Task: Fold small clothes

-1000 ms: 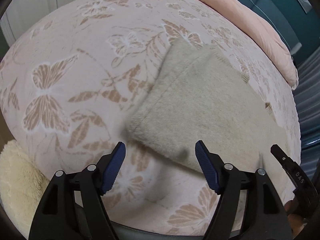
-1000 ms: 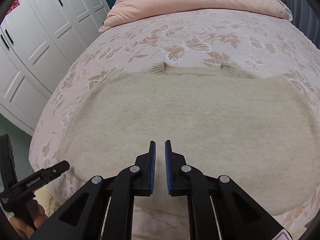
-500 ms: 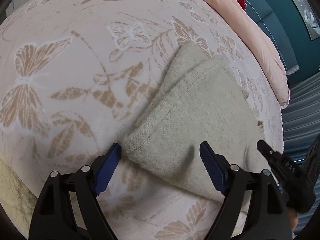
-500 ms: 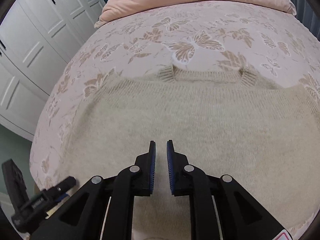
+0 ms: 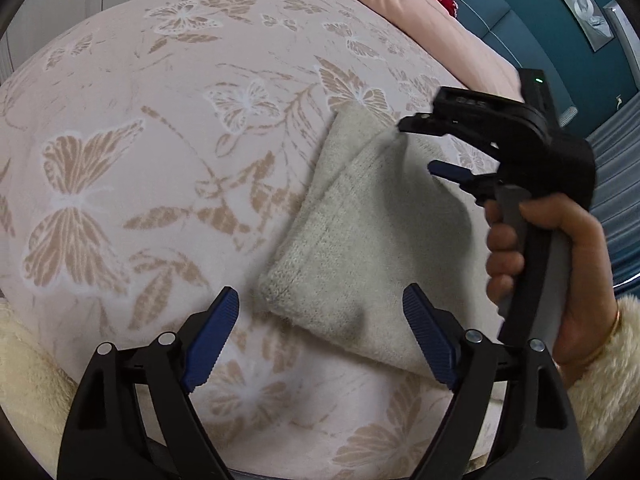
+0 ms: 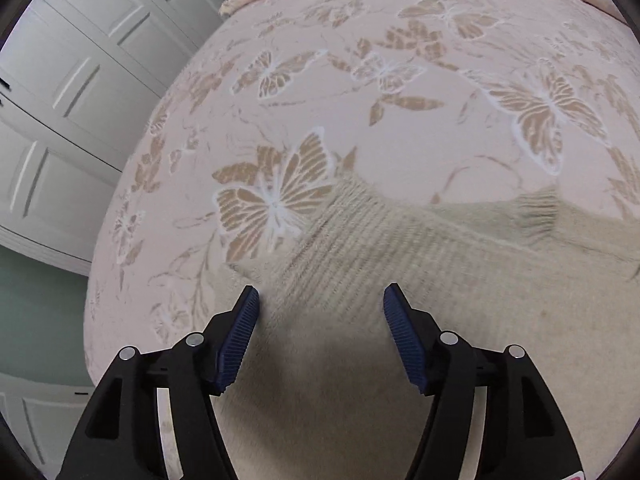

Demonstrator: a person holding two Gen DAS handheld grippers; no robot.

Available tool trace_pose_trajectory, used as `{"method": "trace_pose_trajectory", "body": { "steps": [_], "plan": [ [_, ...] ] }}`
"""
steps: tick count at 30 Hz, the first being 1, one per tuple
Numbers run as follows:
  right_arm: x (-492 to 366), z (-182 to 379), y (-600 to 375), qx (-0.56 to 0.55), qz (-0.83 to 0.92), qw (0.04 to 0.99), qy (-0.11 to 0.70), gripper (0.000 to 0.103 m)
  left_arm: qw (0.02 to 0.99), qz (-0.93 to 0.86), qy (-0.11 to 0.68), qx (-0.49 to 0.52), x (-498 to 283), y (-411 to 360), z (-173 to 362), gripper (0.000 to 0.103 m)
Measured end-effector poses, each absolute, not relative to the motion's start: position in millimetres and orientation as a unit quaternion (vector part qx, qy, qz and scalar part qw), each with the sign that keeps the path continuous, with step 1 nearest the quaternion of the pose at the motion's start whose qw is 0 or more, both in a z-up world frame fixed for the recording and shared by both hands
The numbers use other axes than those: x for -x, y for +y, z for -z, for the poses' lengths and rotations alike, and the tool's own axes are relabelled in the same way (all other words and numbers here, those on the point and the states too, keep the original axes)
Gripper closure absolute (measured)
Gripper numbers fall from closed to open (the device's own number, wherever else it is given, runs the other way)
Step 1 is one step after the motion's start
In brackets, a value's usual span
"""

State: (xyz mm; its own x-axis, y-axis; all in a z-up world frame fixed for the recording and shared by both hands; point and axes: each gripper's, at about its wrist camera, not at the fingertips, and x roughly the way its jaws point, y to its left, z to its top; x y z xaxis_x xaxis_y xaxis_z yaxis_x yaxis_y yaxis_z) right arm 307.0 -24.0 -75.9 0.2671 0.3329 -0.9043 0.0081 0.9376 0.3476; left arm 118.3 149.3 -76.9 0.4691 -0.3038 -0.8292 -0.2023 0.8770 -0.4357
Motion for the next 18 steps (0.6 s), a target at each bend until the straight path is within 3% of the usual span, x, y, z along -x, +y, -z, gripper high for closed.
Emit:
{"method": "trace_pose_trajectory", "body": {
  "steps": [1,2,4,7,11,15,17,18],
  "plan": [
    [-311,83,-18,-0.123,-0.091,0.784,0.601,0.068,0.821,0.032,0.514,0.247,-117,151,77,0.021],
    [-314,83,-15,-0.096,-0.073,0.794,0.596,0.075,0.819,0.032,0.516,0.250,-116,153,78,0.021],
    [-316,68,-17,-0.118,-0.079,0.807,0.574,0.097,0.813,0.029,0.517,0.265,-116,160,81,0.021],
    [-311,38,-16,-0.152,-0.109,0.825,0.533,0.097,0.805,0.023,0.519,0.287,-116,167,86,0.021],
    [-318,78,8,-0.099,-0.123,0.786,0.598,0.089,0.798,0.022,0.527,0.292,-122,158,88,0.021],
    [-289,46,-50,-0.240,-0.169,0.792,0.535,0.084,0.812,0.026,0.513,0.279,-123,147,74,0.019],
    [-257,18,-100,-0.241,-0.142,0.826,0.490,0.076,0.815,0.029,0.512,0.271,-125,141,73,0.018],
    [-239,9,-128,-0.230,-0.107,0.843,0.474,0.067,0.815,0.029,0.514,0.266,-126,138,74,0.018]
  ]
}}
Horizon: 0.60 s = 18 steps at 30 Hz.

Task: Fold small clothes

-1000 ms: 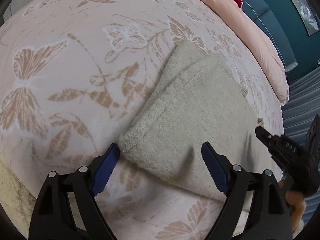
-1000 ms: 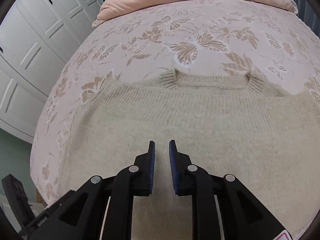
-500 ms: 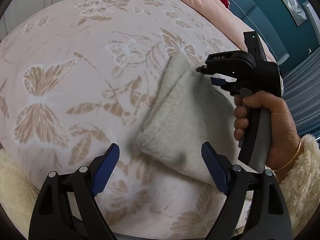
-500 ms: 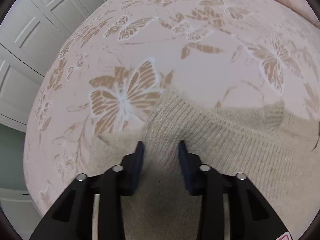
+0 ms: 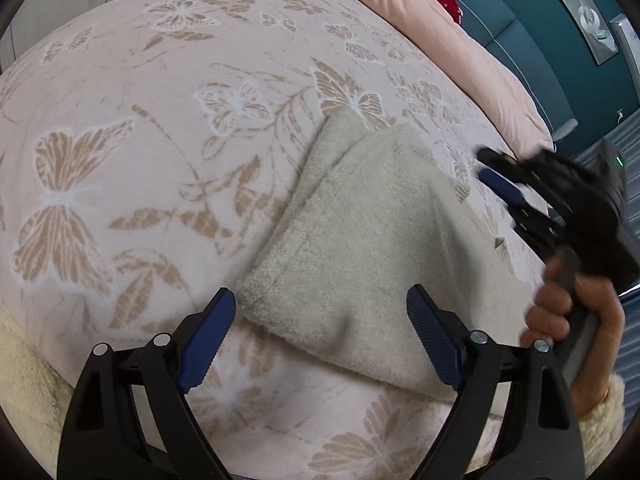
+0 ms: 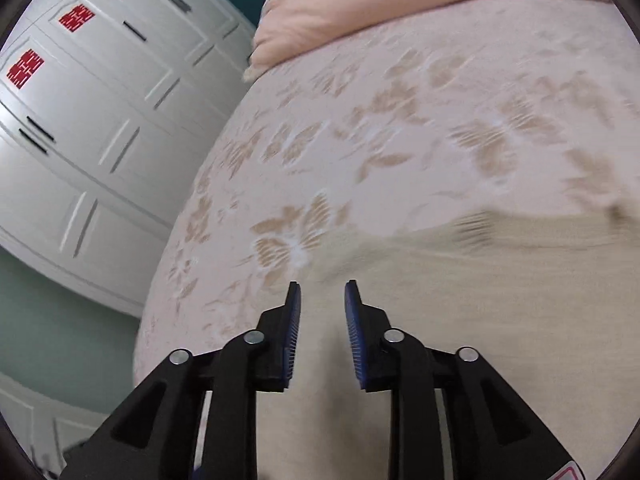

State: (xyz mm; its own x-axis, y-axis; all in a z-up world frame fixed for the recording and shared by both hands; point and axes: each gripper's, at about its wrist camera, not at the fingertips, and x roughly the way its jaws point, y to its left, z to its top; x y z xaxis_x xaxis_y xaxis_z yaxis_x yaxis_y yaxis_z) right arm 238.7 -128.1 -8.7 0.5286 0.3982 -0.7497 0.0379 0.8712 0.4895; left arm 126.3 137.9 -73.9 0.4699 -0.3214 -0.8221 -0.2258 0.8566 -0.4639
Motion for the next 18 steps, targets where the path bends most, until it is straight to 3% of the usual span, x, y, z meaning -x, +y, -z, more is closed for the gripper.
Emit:
{"method": "trace_pose_trajectory", "body": {
  "steps": [4,5,7,10,12,14,18],
  "plan": [
    [-146,1,-258,-0.184,0.055,0.874,0.446,0.068,0.813,0.010,0.523,0.254,-134,127,82,0.018],
    [-124,6,-287,-0.180,0.089,0.870,0.450,0.074,0.808,0.006,0.529,0.259,-136,126,87,0.018],
    [-88,27,-340,-0.182,0.150,0.848,0.474,0.095,0.791,0.001,0.544,0.280,-140,126,97,0.018],
    [-57,74,-389,-0.172,0.201,0.808,0.527,0.103,0.791,-0.016,0.543,0.282,-139,121,98,0.018],
    [-42,77,-397,-0.199,0.200,0.810,0.514,0.103,0.791,-0.020,0.546,0.274,-138,117,96,0.018],
    [-43,58,-384,-0.212,0.188,0.827,0.486,0.094,0.790,-0.025,0.548,0.275,-139,116,96,0.018],
    [-71,24,-317,-0.224,0.080,0.857,0.458,0.094,0.783,-0.043,0.542,0.301,-140,121,103,0.015]
  ]
}}
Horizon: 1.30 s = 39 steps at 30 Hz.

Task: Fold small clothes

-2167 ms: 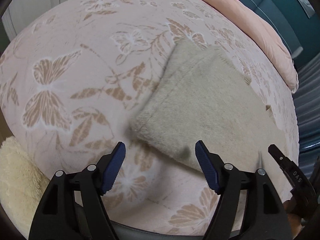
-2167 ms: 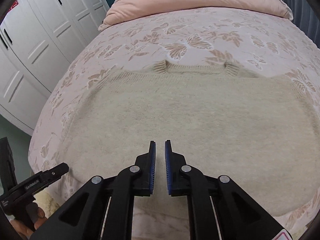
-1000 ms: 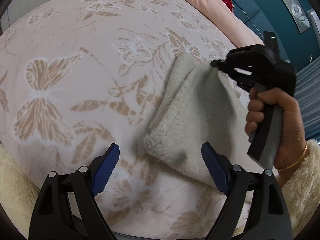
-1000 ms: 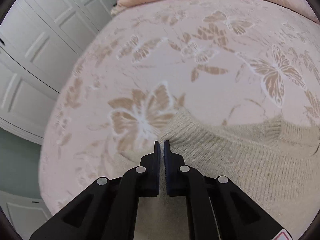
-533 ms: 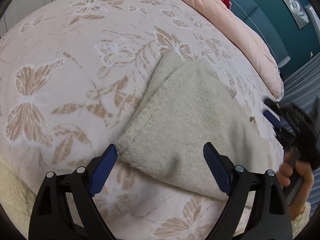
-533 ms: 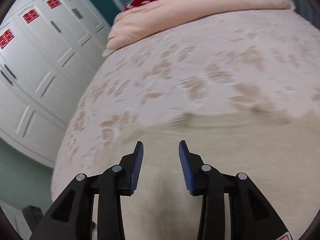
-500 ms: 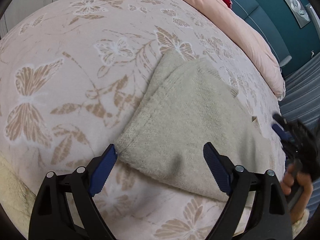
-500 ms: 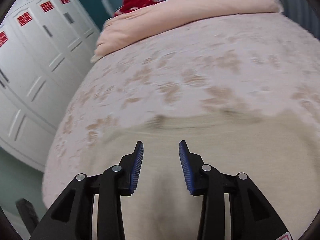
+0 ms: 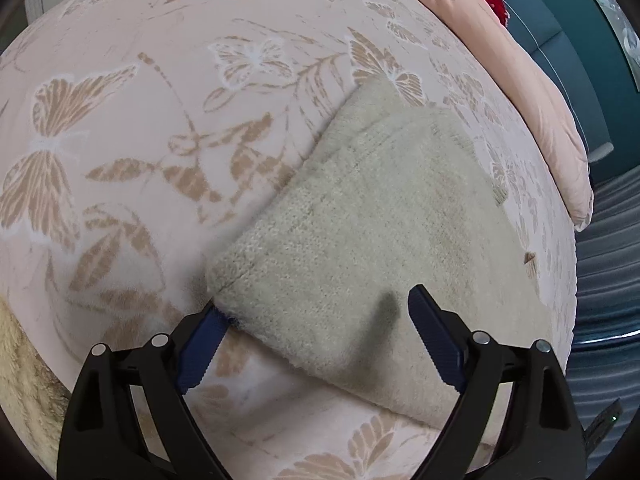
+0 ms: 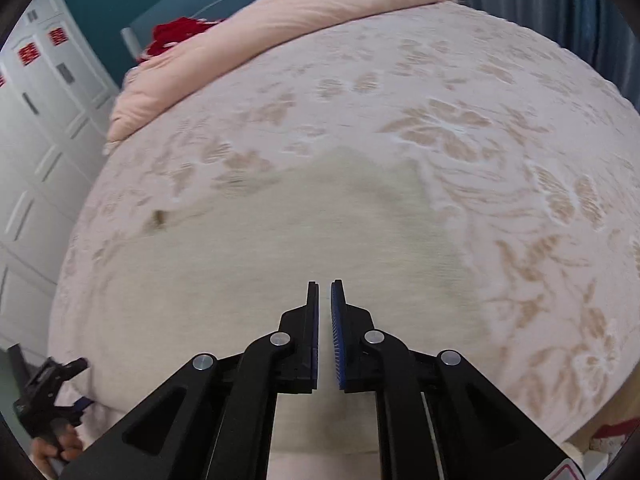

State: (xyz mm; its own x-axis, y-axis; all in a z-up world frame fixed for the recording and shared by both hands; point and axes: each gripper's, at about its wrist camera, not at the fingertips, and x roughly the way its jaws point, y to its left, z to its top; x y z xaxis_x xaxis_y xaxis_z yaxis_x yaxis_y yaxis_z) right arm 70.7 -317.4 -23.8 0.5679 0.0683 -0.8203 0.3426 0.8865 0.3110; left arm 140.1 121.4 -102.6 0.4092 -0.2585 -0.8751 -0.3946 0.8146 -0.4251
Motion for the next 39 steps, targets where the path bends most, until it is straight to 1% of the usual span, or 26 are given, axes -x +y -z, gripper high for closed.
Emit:
{"method": "trace_pose_trajectory", "body": {
  "steps": [4,5,6,7,8,9,11,12,15,17,19,20,21,22,24,25,27,28,29,32,34,35,37,38,39],
  "plan": [
    [-113,20,-235,-0.198,-0.021,0.859,0.471,0.094,0.790,-0.062,0.542,0.279,-144,112,103,0.013],
    [-122,27,-219,-0.182,-0.028,0.857,0.482,0.094,0.792,-0.063,0.543,0.273,-145,109,102,0.016],
    [-132,39,-204,-0.166,-0.031,0.850,0.499,0.094,0.793,-0.064,0.543,0.269,-146,108,100,0.028],
    [-139,56,-192,-0.152,-0.031,0.838,0.523,0.094,0.793,-0.065,0.545,0.266,-146,109,98,0.035],
    [-145,77,-183,-0.142,-0.028,0.820,0.553,0.095,0.791,-0.061,0.546,0.271,-146,111,97,0.048],
    [-144,87,-179,-0.138,-0.023,0.826,0.546,0.097,0.787,-0.055,0.546,0.281,-146,115,95,0.065],
    [-141,87,-175,-0.118,-0.023,0.839,0.531,0.099,0.788,-0.037,0.541,0.292,-144,119,85,0.083],
    [-141,86,-175,-0.117,-0.025,0.838,0.532,0.099,0.798,-0.027,0.530,0.286,-143,118,74,0.086],
    [-143,89,-186,-0.149,-0.037,0.830,0.536,0.100,0.835,0.021,0.488,0.255,-141,95,31,0.089],
    [-140,90,-199,-0.191,-0.050,0.825,0.529,0.100,0.852,0.059,0.465,0.235,-140,67,1,0.090],
    [-133,86,-214,-0.241,-0.055,0.817,0.522,0.099,0.867,0.096,0.445,0.204,-139,32,-27,0.090],
    [-127,80,-223,-0.268,-0.052,0.812,0.515,0.096,0.872,0.119,0.436,0.189,-138,13,-40,0.090],
    [-118,73,-232,-0.285,-0.049,0.814,0.504,0.089,0.875,0.139,0.429,0.175,-137,-5,-51,0.090],
    [-106,63,-242,-0.292,-0.044,0.820,0.490,0.087,0.878,0.160,0.423,0.159,-134,-24,-60,0.090],
    [-80,49,-264,-0.305,-0.036,0.828,0.469,0.086,0.878,0.199,0.416,0.127,-127,-62,-70,0.090],
    [-67,44,-277,-0.314,-0.028,0.829,0.462,0.083,0.876,0.214,0.417,0.113,-123,-82,-70,0.090],
    [-37,38,-306,-0.327,-0.005,0.830,0.452,0.078,0.864,0.243,0.431,0.091,-116,-118,-58,0.090],
    [-9,35,-332,-0.327,0.028,0.830,0.451,0.076,0.858,0.252,0.441,0.076,-112,-136,-47,0.090],
    [3,35,-343,-0.327,0.040,0.830,0.451,0.075,0.853,0.255,0.452,0.059,-107,-150,-33,0.087],
    [34,33,-369,-0.344,0.069,0.823,0.447,0.065,0.837,0.244,0.490,0.006,-88,-174,14,0.078],
    [46,26,-376,-0.359,0.069,0.823,0.435,0.055,0.837,0.231,0.496,-0.001,-71,-167,29,0.072],
    [50,22,-377,-0.371,0.061,0.823,0.426,0.052,0.842,0.230,0.488,0.003,-63,-158,30,0.063],
    [51,16,-374,-0.396,0.038,0.821,0.410,0.035,0.857,0.225,0.464,0.001,-49,-137,27,0.053],
    [47,14,-371,-0.407,0.024,0.818,0.405,0.032,0.865,0.208,0.456,-0.013,-45,-128,25,0.035],
    [40,12,-365,-0.416,0.009,0.815,0.404,0.029,0.874,0.187,0.447,-0.029,-43,-119,24,0.023]
  ]
}}
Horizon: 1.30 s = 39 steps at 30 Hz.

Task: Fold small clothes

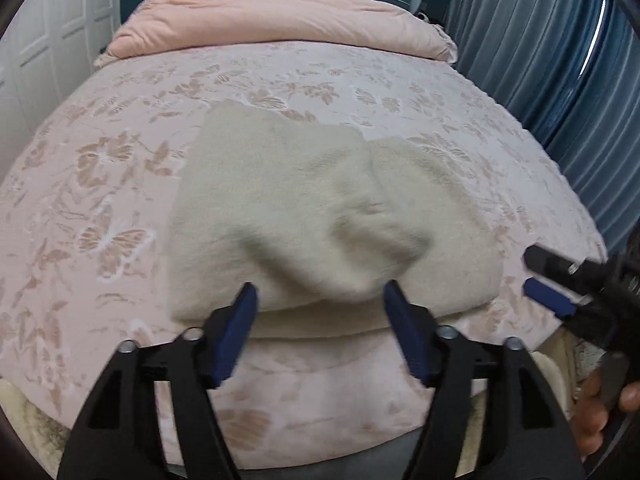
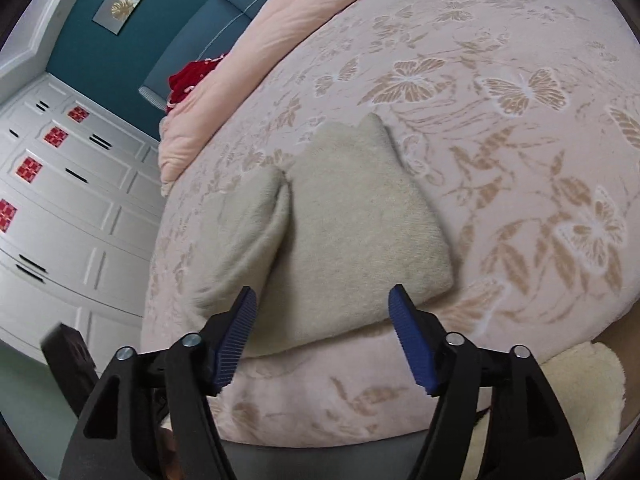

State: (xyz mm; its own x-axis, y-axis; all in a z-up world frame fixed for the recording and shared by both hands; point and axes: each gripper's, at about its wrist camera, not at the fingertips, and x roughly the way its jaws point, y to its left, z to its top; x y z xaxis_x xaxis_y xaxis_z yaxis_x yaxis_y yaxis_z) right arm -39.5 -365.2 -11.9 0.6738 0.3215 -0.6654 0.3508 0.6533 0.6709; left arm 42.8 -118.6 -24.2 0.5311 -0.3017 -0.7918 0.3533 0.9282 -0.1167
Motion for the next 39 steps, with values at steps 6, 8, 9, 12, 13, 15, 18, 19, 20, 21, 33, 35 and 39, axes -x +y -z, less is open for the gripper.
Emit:
{"method": "trace_pose_trajectory", "body": {
  "steps": [6,8,9,12,13,15,18,19,20,21,33,35,39],
  "plan": [
    [-23,19,-310,-0.390,-0.037,0.800,0.454,0.025,0.871,0.128,0.474,-0.031,-58,-76,41,0.022],
    [-39,28,-294,-0.389,-0.042,0.786,0.479,0.025,0.870,0.114,0.479,-0.032,-65,-71,50,0.022],
    [-46,32,-287,-0.391,-0.041,0.779,0.488,0.025,0.868,0.114,0.482,-0.037,-68,-72,55,0.022],
    [-66,34,-272,-0.368,-0.028,0.783,0.501,0.032,0.860,0.123,0.493,-0.055,-78,-77,68,0.022],
    [-73,29,-268,-0.350,-0.029,0.792,0.500,0.052,0.857,0.121,0.498,-0.058,-80,-78,72,0.023],
    [-81,10,-267,-0.334,-0.038,0.807,0.485,0.084,0.850,0.131,0.509,-0.047,-87,-79,78,0.049],
    [-65,-55,-283,-0.340,-0.088,0.855,0.382,0.088,0.834,0.138,0.535,-0.011,-94,-76,75,0.088],
    [-55,-75,-290,-0.333,-0.098,0.869,0.353,0.088,0.837,0.146,0.527,0.006,-92,-74,67,0.088],
    [-43,-90,-297,-0.322,-0.097,0.882,0.330,0.088,0.840,0.160,0.518,0.018,-89,-75,58,0.089],
    [-32,-97,-306,-0.310,-0.087,0.893,0.315,0.088,0.842,0.173,0.510,0.023,-86,-78,49,0.090],
    [15,41,-400,-0.382,0.051,0.828,0.408,0.088,0.819,0.177,0.545,-0.039,-70,-131,71,0.093],
    [6,54,-399,-0.364,0.054,0.826,0.428,0.087,0.818,0.171,0.548,-0.037,-73,-127,73,0.093],
    [4,71,-405,-0.386,0.058,0.809,0.441,0.087,0.817,0.166,0.552,-0.037,-73,-125,74,0.092]
  ]
}}
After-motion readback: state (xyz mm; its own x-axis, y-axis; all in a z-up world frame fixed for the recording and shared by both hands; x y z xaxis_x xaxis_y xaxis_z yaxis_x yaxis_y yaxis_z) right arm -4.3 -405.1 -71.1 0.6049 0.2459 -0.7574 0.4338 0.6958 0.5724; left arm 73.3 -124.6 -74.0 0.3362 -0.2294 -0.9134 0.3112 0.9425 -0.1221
